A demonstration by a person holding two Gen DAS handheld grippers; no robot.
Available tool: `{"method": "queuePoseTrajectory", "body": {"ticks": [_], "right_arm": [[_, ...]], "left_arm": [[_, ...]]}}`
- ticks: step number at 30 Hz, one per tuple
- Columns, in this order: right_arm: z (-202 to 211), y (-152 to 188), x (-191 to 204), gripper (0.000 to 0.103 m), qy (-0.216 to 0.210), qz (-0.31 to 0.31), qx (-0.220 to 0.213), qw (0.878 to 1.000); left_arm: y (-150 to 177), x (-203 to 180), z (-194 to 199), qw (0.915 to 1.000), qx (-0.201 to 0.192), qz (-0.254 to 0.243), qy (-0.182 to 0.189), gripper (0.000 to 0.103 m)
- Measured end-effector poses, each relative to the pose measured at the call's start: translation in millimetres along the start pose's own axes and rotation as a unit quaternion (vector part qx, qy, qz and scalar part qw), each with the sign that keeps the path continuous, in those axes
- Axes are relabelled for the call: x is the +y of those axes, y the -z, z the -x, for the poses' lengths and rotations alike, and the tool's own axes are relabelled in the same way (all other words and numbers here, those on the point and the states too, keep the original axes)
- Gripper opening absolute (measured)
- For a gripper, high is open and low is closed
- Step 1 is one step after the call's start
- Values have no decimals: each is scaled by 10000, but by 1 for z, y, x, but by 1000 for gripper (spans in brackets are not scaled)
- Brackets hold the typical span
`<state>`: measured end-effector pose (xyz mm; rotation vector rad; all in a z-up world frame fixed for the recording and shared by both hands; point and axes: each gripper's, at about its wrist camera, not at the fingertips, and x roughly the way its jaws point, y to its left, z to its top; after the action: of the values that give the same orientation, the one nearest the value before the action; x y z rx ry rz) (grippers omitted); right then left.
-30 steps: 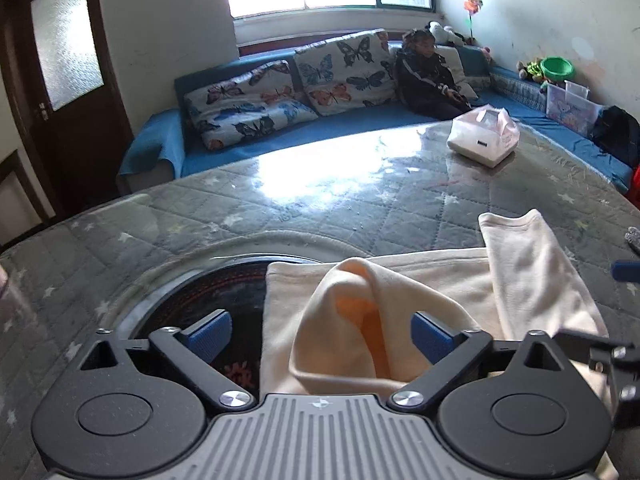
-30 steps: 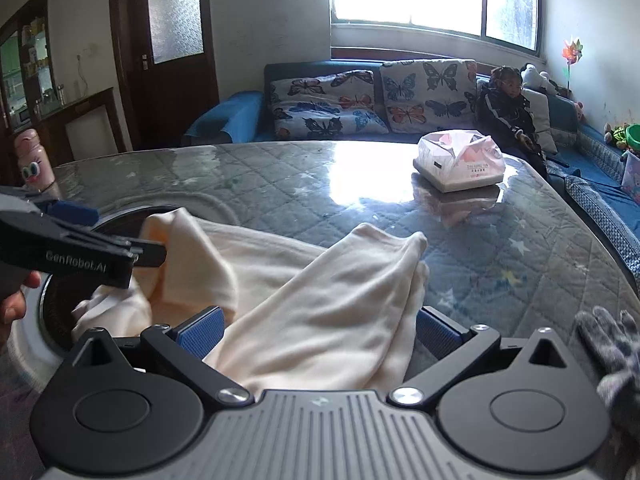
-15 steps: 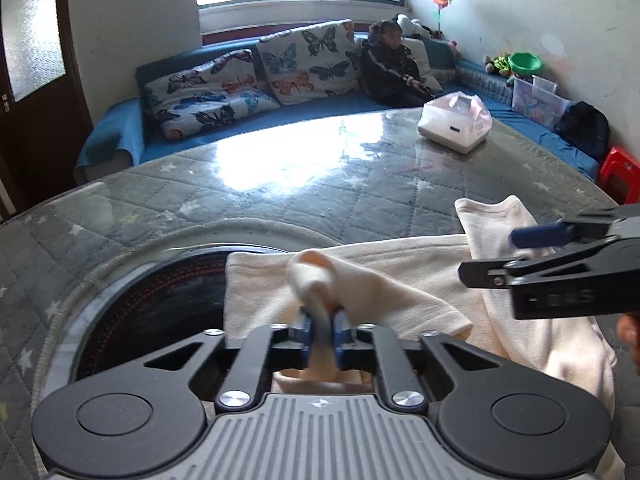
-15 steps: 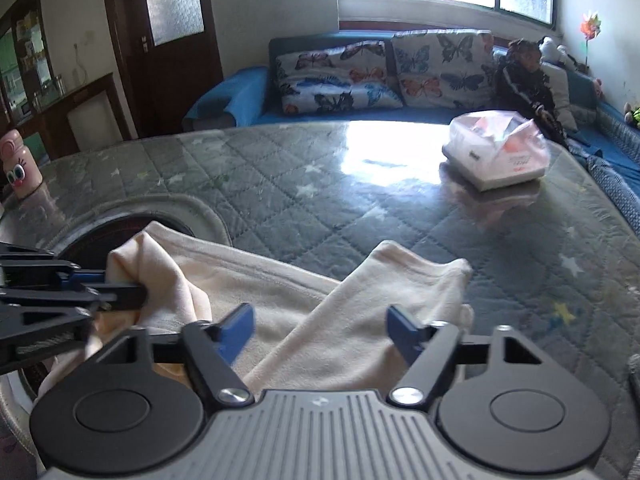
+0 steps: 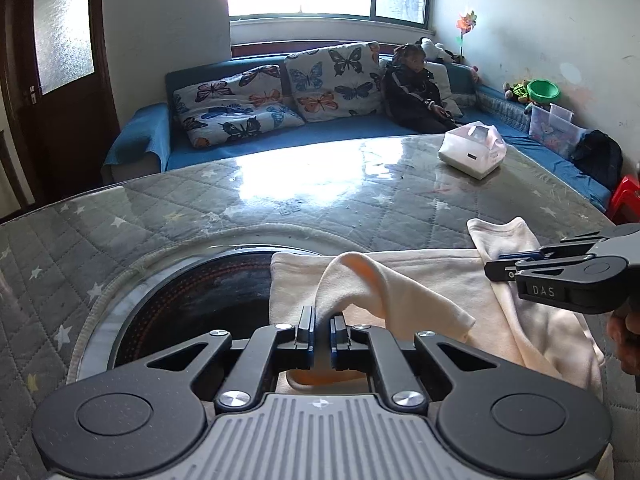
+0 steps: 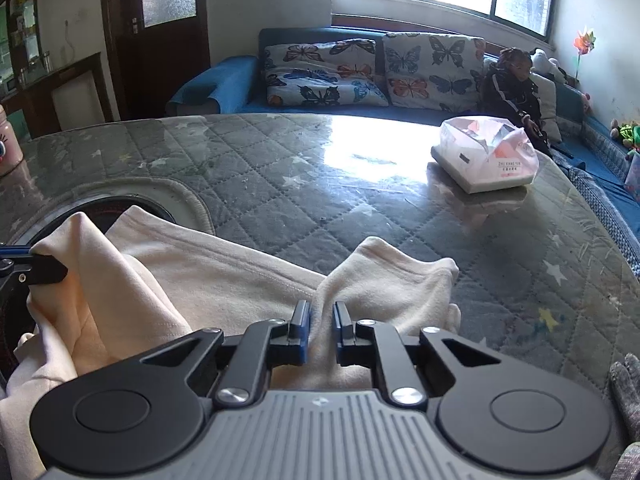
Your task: Fold clothes
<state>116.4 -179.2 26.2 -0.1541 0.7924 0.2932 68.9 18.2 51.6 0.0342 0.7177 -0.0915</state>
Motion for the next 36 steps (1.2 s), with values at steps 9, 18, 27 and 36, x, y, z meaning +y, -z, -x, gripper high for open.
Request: {"method": "queuePoseTrajectory", "body": {"ticks": [9,18,27,36], "right_arm": [[24,5,-11,2,234,-2,-336,9992],[107,40,-52,2,724,-189,-975,9924],[144,109,-98,2,1500,-656,-664,9843],[155,131,-92,12,960,-529,-393,9932]], "left_arm": [[13,25,29,9986,-190,412,-265,7],[62,71,102,9896,-390,1226,-645,7],[123,103,141,9823,69,1658,-866,7],[137,92,156,9853,314,1333,-1019,35]]}}
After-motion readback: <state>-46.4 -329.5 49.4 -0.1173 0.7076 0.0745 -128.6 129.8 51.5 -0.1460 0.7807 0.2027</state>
